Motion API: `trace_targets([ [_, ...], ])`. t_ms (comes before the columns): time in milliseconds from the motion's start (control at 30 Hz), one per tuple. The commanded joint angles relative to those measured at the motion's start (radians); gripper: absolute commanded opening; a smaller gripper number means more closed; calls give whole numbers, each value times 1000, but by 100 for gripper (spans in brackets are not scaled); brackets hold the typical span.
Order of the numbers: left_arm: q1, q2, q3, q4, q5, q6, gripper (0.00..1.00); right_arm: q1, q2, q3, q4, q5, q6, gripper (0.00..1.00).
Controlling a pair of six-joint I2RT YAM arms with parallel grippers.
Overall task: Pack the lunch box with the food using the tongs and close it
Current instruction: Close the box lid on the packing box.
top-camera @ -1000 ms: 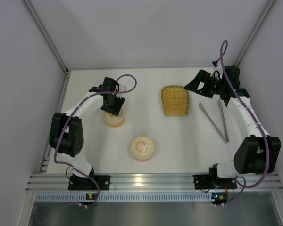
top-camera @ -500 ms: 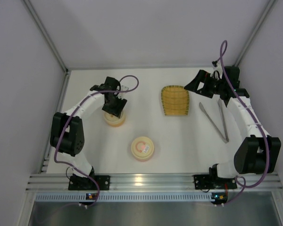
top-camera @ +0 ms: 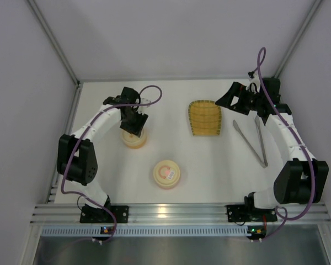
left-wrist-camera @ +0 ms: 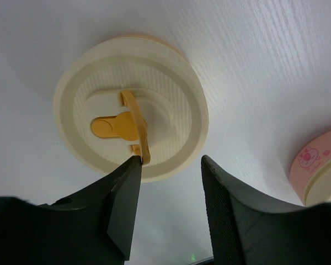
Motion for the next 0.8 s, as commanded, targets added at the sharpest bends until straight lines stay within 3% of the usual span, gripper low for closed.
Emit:
trace_targets([
  [0, -3, -39, 34, -23, 27, 2, 52, 1, 3, 39, 43, -14, -10, 99],
  [367, -1, 7, 25, 11, 64, -4, 42, 1, 7, 36, 45, -20, -13, 99],
  [767, -1, 71, -5, 56, 101, -9, 39, 1, 3, 28, 48, -22, -15, 99],
])
